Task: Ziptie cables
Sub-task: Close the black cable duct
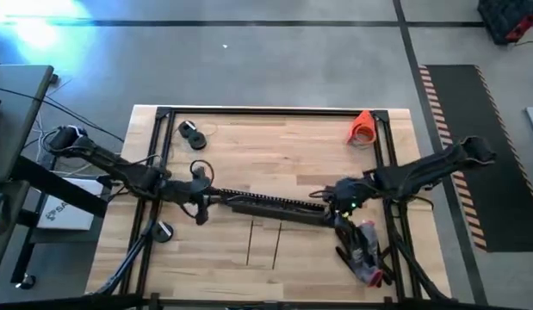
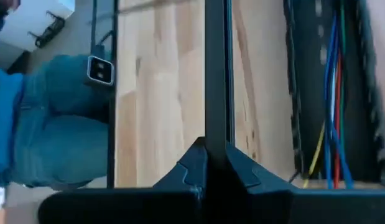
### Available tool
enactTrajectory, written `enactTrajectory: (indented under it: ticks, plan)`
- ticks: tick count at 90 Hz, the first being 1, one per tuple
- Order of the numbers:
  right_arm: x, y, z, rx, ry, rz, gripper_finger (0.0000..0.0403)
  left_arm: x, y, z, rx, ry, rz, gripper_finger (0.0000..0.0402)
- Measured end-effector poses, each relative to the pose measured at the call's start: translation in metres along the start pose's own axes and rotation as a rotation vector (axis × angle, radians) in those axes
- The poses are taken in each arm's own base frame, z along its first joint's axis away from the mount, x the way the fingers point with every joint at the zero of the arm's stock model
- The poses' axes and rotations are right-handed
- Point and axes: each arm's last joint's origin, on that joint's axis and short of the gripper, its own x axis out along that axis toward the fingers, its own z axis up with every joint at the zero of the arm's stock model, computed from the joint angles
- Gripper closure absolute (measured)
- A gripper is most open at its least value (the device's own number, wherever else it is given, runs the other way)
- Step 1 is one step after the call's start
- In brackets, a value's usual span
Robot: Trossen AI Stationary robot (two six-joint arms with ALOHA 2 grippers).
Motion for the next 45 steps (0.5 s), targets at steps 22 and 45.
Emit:
enactTrajectory:
  ticks: [22,45]
  plan:
    - [0.003,0.022,-0.017,-0.069,-0.066,0.000,0.0403,0.001,-0.003,0.011,-0.076,-0.112,-0.039,0.0314]
    - [0.003,0.030,-0.018,-0.092,-0.090,0.024,0.0403,0.007,-0.007,0.012,-0.051,-0.119,-0.119,0.0285]
